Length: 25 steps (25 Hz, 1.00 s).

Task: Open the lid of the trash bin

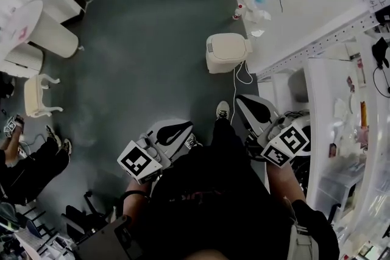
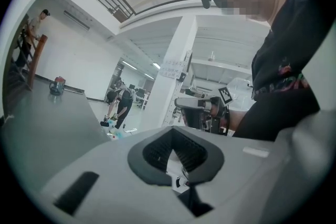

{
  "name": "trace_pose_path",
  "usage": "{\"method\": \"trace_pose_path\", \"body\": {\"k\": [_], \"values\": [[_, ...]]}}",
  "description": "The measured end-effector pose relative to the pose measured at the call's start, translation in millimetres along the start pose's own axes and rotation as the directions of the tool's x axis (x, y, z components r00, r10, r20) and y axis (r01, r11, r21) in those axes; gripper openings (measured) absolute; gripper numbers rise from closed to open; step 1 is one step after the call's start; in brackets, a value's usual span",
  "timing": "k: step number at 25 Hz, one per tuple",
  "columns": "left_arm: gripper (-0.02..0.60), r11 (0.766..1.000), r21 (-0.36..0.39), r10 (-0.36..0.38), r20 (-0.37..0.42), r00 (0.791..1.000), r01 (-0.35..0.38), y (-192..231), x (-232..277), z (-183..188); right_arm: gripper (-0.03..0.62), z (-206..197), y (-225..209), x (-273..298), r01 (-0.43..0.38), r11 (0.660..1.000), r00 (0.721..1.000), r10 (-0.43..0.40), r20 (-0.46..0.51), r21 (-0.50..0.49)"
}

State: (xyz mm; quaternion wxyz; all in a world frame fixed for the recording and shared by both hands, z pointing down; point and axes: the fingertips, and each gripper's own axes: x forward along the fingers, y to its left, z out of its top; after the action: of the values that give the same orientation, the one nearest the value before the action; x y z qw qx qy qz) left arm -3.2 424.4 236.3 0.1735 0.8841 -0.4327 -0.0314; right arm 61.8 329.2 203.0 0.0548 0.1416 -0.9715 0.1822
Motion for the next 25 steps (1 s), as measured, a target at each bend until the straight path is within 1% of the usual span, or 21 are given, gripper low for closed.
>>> {"method": "trace_pose_path", "body": {"k": [6,10,17,20,25], "values": [[0.002,0.999,-0.042,0.02,0.018,1.0,-0.019,17,13,5,0.008,2,-21,9,-0.007,1.0,1.0,0.007,-0.017,0.009],[0.001,0.998,-0.054,0.029,0.013,0.999,-0.029,32,29,10,0.009,13,-43,18,-0.015,1.0,1.0,0.015,-0.015,0.013],[0.0,0.996,-0.076,0.037,-0.033,0.999,-0.04,60,84,15,0.009,25,-101,27,-0.017,1.0,0.999,0.017,-0.033,0.004],[0.0,0.997,-0.069,0.044,-0.028,0.999,-0.046,75,111,23,0.009,28,-130,30,-0.015,1.0,0.999,0.016,-0.039,0.022],[0.0,0.99,-0.125,0.057,-0.071,0.996,-0.065,105,145,18,0.009,38,-174,39,-0.019,1.0,0.998,0.02,-0.059,0.021]]}}
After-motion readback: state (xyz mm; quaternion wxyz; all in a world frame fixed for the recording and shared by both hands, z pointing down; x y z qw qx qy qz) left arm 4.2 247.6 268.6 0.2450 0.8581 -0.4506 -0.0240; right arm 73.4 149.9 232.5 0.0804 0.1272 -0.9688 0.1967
